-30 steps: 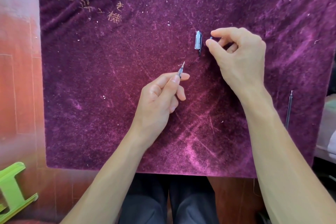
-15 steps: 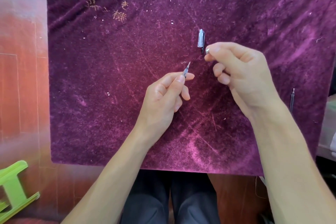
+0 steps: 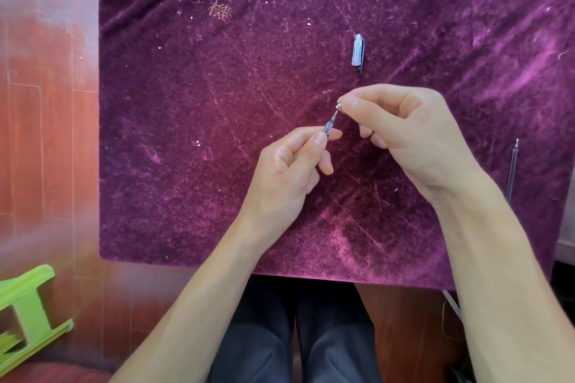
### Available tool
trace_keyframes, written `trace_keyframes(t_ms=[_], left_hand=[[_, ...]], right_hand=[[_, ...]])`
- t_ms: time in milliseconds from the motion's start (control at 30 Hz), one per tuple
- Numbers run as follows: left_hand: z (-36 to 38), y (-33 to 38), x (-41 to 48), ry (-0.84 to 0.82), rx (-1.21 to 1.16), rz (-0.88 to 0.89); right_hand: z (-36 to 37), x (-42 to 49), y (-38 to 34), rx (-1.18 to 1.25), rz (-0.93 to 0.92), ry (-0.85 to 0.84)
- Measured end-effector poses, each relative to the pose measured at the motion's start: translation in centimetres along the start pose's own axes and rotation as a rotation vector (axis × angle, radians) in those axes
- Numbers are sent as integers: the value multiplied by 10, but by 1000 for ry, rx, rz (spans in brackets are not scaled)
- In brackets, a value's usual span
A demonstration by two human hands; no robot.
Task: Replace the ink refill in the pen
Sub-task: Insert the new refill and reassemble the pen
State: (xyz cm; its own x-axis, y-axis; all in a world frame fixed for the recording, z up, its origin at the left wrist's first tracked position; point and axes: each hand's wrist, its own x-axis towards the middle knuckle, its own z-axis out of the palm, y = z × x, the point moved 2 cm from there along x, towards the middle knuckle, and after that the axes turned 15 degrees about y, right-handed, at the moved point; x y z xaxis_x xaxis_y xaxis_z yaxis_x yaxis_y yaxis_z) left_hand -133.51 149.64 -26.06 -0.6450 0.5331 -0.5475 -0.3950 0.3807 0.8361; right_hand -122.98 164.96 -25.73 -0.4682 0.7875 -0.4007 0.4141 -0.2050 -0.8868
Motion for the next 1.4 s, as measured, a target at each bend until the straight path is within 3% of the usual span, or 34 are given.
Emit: trace_keyframes(t_ms=[767,1033,1400], left_hand=[[-10,-7,-13,-56,0,-1],[-7,-5,-18,-78,-49,-23],[0,-10,-22,-67,-44,-4]], right_hand=[[6,-25,5,-31,0,-171],[10,-38,13,116,144,-133],[12,-47,22,162,195,-5]])
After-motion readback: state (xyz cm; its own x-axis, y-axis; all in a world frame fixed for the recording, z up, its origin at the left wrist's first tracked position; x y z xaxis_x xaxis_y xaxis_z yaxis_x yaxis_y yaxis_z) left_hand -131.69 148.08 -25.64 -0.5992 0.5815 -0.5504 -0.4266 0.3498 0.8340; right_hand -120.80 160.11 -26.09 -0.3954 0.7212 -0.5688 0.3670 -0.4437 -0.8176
